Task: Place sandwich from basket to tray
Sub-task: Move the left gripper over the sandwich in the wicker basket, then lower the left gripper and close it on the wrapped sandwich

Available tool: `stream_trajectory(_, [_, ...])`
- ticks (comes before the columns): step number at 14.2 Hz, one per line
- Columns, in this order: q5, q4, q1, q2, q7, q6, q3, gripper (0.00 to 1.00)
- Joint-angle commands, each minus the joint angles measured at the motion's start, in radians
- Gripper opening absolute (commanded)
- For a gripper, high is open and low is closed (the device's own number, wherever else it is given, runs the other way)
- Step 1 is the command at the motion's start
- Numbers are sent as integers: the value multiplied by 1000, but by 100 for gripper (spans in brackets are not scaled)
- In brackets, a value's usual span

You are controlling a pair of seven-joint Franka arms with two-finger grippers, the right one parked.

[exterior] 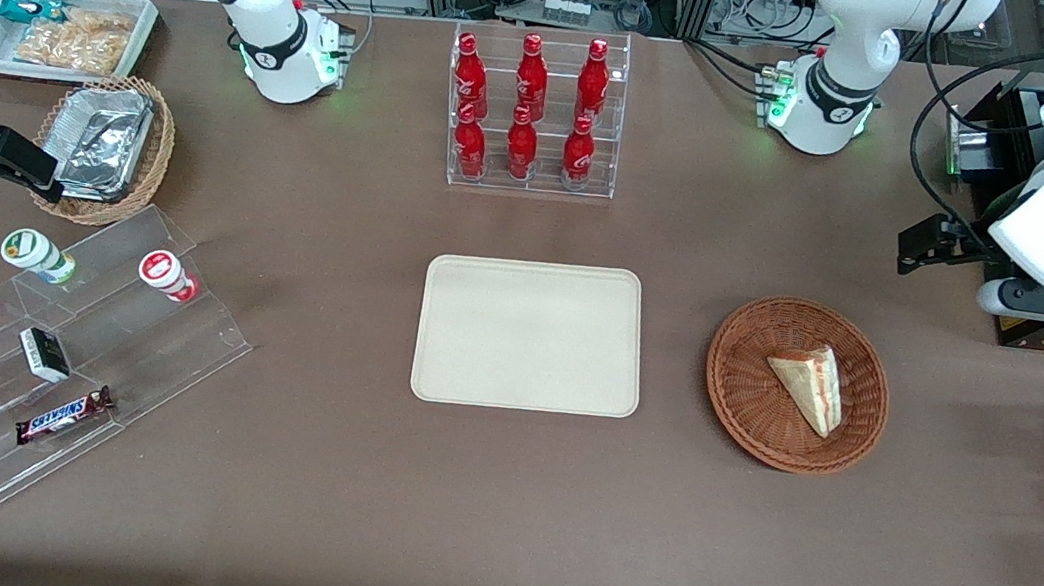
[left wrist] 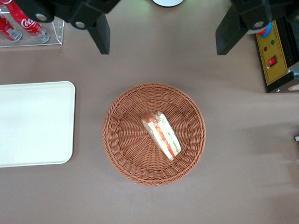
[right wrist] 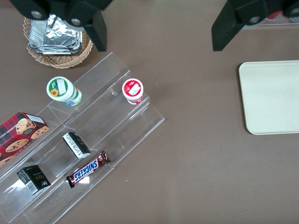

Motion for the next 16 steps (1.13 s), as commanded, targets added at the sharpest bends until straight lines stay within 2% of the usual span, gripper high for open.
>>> stream_trajectory(1, [-9, 14, 16, 23, 45, 11, -8, 100])
stream_trajectory(5, [-4, -57, 21, 67, 47, 15, -8, 100])
stream_trajectory(7, [54, -122, 19, 89, 47, 73, -10, 100])
stream_trajectory(13, [66, -430, 22, 77, 44, 477, -8, 100])
stream_trajectory(16, [56, -603, 50, 64, 27, 745, -8, 100])
